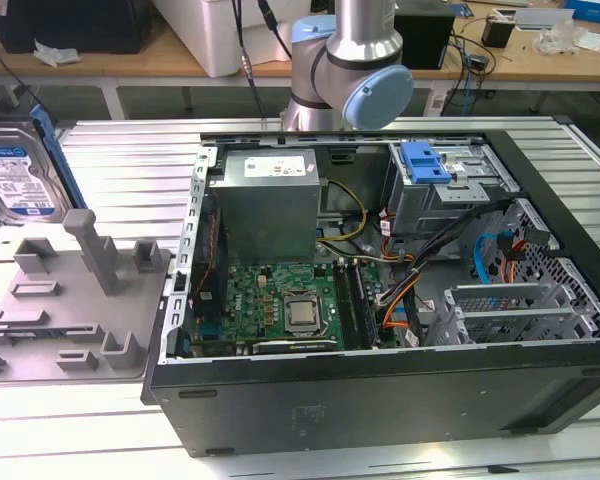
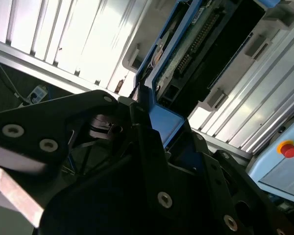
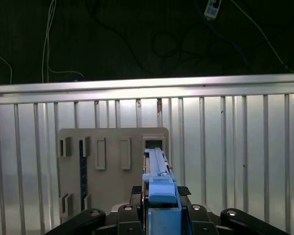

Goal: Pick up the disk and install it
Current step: 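Pick up the disk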

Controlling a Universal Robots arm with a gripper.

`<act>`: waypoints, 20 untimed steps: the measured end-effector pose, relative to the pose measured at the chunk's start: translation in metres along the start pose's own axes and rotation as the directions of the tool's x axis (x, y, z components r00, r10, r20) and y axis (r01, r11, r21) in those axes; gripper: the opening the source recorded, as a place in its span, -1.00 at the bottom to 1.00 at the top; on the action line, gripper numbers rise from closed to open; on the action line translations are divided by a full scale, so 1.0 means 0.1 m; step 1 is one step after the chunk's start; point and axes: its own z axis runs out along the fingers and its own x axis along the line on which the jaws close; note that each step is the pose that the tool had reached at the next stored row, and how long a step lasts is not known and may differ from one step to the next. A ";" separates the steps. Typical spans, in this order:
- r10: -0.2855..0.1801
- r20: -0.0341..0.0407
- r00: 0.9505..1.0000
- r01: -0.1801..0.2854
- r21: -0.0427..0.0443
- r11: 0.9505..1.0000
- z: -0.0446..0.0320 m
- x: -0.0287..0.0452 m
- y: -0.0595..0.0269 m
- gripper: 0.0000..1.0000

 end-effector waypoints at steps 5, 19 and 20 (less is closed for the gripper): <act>0.000 -0.001 1.000 0.000 0.000 1.000 -0.088 0.005 -0.002 -0.26; 0.000 -0.026 1.000 0.000 0.001 1.000 -0.405 0.017 -0.007 -0.26; 0.000 -0.031 1.000 0.000 0.001 1.000 -0.440 0.019 -0.008 -0.26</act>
